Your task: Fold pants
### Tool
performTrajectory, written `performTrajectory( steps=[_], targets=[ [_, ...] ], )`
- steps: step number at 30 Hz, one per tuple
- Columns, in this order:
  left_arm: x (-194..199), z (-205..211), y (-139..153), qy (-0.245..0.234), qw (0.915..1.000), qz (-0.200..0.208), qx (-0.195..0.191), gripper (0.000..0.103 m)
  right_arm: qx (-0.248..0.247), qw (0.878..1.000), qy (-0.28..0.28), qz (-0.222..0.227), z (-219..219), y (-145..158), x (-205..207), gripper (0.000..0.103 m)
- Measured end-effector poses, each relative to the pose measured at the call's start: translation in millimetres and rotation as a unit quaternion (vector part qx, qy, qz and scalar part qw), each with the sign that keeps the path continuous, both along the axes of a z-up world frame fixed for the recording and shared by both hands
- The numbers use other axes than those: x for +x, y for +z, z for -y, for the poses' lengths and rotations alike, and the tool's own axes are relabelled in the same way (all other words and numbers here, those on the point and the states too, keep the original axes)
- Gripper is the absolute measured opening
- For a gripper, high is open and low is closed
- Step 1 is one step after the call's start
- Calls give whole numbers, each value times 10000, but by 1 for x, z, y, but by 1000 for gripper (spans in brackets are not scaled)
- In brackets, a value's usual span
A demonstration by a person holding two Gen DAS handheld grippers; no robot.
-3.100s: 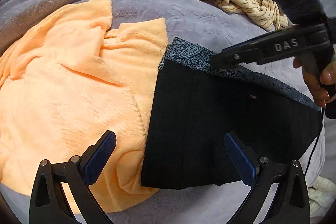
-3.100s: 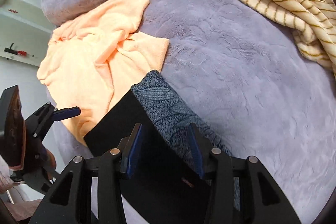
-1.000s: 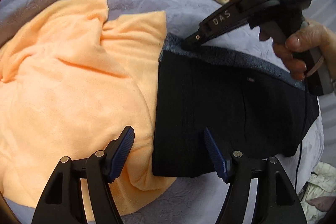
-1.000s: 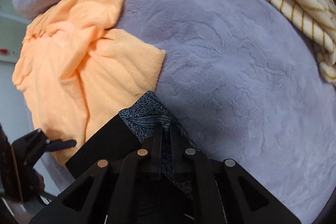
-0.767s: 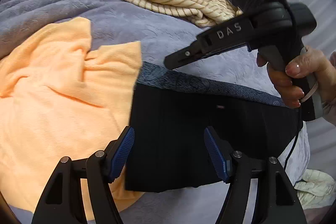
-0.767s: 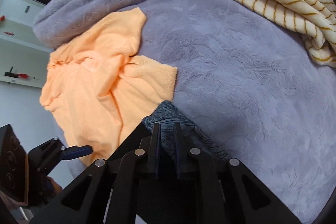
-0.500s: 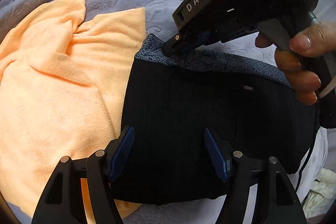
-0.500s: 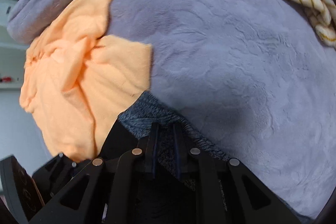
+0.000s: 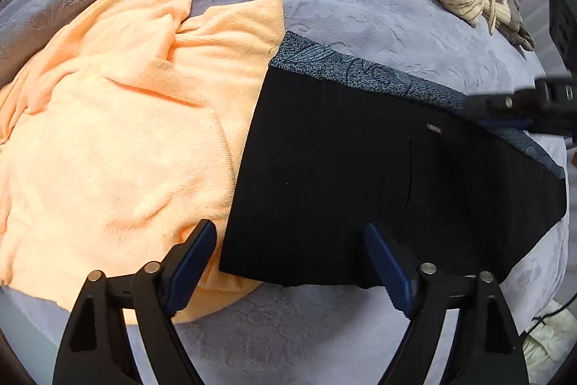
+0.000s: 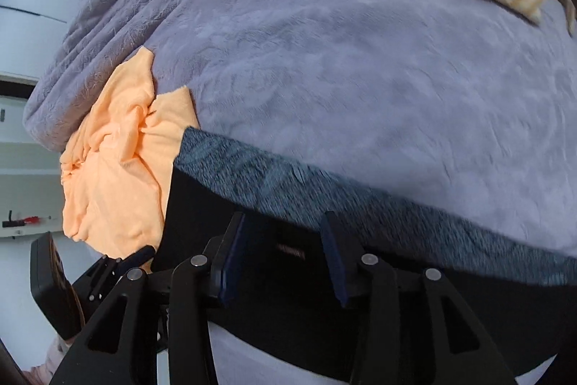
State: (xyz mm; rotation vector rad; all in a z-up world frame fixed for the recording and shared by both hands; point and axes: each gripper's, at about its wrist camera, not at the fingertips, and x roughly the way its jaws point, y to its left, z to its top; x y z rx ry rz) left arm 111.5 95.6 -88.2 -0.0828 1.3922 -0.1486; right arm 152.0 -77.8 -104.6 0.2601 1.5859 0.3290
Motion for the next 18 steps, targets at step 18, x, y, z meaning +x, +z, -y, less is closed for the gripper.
performTrajectory(
  steps=[18],
  targets=[
    [-15, 166, 32, -1172, 9923, 42, 393, 96, 241, 9770, -2109, -218, 183, 34, -164, 79]
  ],
)
